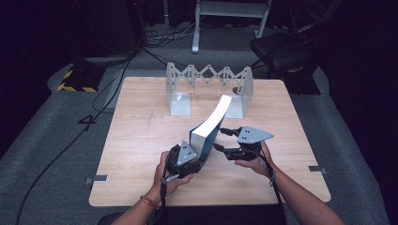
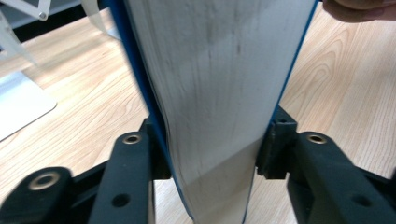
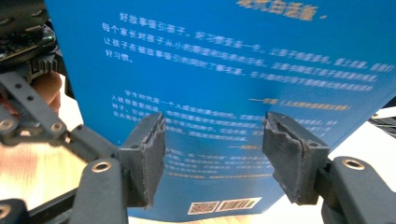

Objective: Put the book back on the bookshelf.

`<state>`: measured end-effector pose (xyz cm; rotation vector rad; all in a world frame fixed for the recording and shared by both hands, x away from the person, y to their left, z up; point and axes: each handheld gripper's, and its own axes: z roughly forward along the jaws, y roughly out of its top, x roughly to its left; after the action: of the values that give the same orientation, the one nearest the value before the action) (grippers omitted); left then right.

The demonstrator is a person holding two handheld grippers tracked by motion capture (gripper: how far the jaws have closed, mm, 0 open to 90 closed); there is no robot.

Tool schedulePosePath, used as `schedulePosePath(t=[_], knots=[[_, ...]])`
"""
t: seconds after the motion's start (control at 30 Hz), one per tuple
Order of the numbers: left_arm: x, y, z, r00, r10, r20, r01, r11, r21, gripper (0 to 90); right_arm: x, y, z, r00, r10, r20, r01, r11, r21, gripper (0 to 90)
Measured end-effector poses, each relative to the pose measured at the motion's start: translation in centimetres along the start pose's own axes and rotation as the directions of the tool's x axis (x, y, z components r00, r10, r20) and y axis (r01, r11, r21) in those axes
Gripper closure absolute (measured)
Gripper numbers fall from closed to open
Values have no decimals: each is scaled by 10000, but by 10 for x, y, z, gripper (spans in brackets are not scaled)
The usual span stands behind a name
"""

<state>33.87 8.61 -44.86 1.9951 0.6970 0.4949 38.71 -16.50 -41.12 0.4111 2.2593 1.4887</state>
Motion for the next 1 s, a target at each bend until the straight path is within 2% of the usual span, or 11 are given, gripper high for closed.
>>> schedulePosePath(t=[0.17, 0.2, 0.27, 0.3, 0.4, 0.43, 0.57, 0.63, 0.83, 0.87, 1.0], knots=[[10, -1, -3, 9985, 202, 515, -206, 9998, 71, 594, -11, -6, -6, 10000, 78, 11, -78, 10000, 43, 376], [14, -2, -5, 9956, 386, 854, -395, 9992, 86, 595, -17, -13, -10, 9999, 136, 48, -137, 9998, 133, 376], [18, -4, -8, 9920, 472, 1167, -487, 9988, 101, 596, -22, -19, -12, 9999, 170, 7, -170, 9992, 356, 366], [18, -4, -8, 9920, 472, 1167, -487, 9988, 101, 596, -22, -19, -12, 9999, 170, 7, -170, 9992, 356, 366], [24, -7, -17, 9803, 845, 1784, -887, 9959, 155, 596, -32, -36, -12, 9998, 200, -81, -193, 9962, 847, 355], [24, -7, -17, 9803, 845, 1784, -887, 9959, 155, 596, -32, -36, -12, 9998, 200, -81, -193, 9962, 847, 355], [32, -8, -21, 9690, 971, 2271, -1065, 9939, 295, 596, -41, -50, -6, 9966, 286, -776, -197, 9934, 1126, 362], [38, -10, -24, 9629, 895, 2544, -1000, 9946, 288, 595, -43, -54, -2, 9946, 240, -1009, -109, 9916, 1286, 380], [54, -17, -36, 9359, 849, 3419, -1012, 9944, 302, 593, -51, -59, 9, 9874, 737, -1399, -581, 9920, 1123, 374], [56, -18, -37, 9324, 833, 3517, -1013, 9943, 332, 592, -51, -57, 10, 9870, 661, -1468, -511, 9933, 1035, 374], [57, -17, -38, 9254, 1014, 3651, -1238, 9916, 385, 588, -47, -45, 12, 9803, 356, -1942, -214, 9970, 748, 374]])
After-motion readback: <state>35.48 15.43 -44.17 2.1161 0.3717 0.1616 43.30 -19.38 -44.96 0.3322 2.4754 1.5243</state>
